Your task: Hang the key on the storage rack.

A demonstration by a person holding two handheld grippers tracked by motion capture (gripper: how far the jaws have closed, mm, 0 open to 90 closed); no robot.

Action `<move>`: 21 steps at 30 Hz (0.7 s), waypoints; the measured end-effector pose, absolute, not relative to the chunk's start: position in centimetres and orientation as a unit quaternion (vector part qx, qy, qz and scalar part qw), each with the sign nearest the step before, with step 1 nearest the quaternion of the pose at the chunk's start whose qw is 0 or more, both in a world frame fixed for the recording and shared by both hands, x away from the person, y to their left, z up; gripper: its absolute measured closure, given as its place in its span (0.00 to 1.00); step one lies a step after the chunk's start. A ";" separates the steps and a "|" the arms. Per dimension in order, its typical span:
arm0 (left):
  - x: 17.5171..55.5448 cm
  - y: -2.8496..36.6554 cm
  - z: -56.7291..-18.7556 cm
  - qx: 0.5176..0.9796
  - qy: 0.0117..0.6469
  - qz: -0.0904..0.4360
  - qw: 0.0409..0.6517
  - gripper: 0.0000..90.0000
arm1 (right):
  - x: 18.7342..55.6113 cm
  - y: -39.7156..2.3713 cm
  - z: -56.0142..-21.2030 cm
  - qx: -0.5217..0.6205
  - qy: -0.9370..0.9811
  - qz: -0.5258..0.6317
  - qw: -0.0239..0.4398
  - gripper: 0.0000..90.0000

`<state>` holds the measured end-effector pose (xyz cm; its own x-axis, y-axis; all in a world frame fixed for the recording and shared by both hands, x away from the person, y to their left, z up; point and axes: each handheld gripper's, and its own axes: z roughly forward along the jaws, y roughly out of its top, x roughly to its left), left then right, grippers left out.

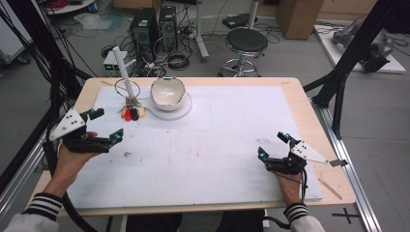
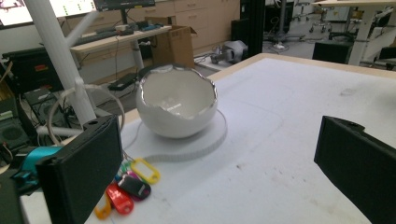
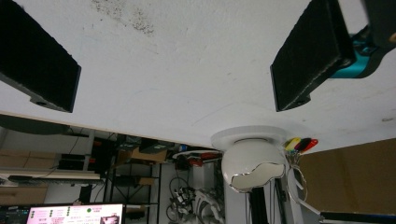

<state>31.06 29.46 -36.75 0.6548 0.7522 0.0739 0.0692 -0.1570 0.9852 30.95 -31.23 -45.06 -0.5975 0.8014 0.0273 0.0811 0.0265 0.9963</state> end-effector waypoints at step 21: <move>28.6 28.6 -44.9 0.643 0.322 0.307 0.624 0.02 | 31.0 -31.2 -45.1 0.338 0.653 0.611 0.294 0.01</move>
